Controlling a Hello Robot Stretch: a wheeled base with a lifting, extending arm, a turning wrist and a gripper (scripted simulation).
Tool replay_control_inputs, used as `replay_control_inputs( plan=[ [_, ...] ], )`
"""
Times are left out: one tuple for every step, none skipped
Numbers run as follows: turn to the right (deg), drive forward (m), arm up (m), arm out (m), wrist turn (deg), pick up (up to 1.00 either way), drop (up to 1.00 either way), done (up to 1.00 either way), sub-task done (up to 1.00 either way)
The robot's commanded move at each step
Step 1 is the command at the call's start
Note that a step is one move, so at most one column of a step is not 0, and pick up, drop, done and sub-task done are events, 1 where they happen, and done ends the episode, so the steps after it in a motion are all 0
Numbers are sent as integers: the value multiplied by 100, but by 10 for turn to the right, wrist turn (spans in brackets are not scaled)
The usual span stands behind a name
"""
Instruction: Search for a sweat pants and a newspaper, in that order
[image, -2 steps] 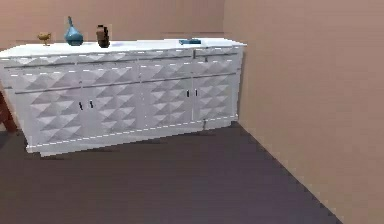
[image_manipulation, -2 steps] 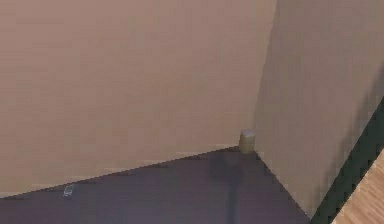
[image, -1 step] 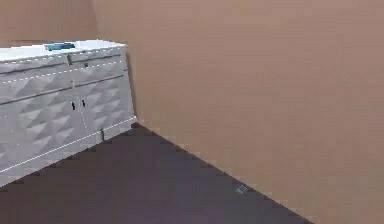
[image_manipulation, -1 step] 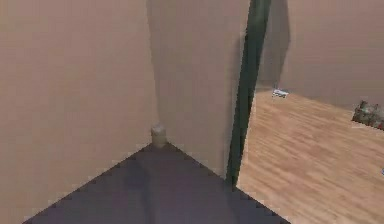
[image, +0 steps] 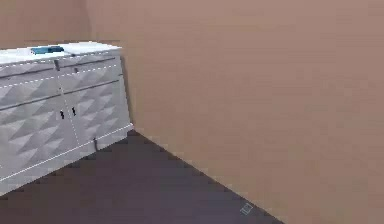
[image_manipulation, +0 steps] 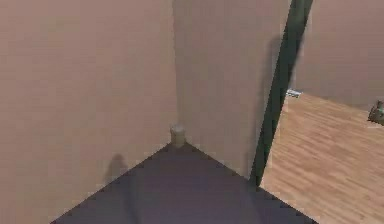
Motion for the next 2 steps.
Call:
replay_control_inputs(
  plan=[
    [-450, 0, 0, 0, 0, 0, 0, 0, 0],
    [-450, 0, 0, 0, 0, 0, 0, 0, 0]
  ],
)
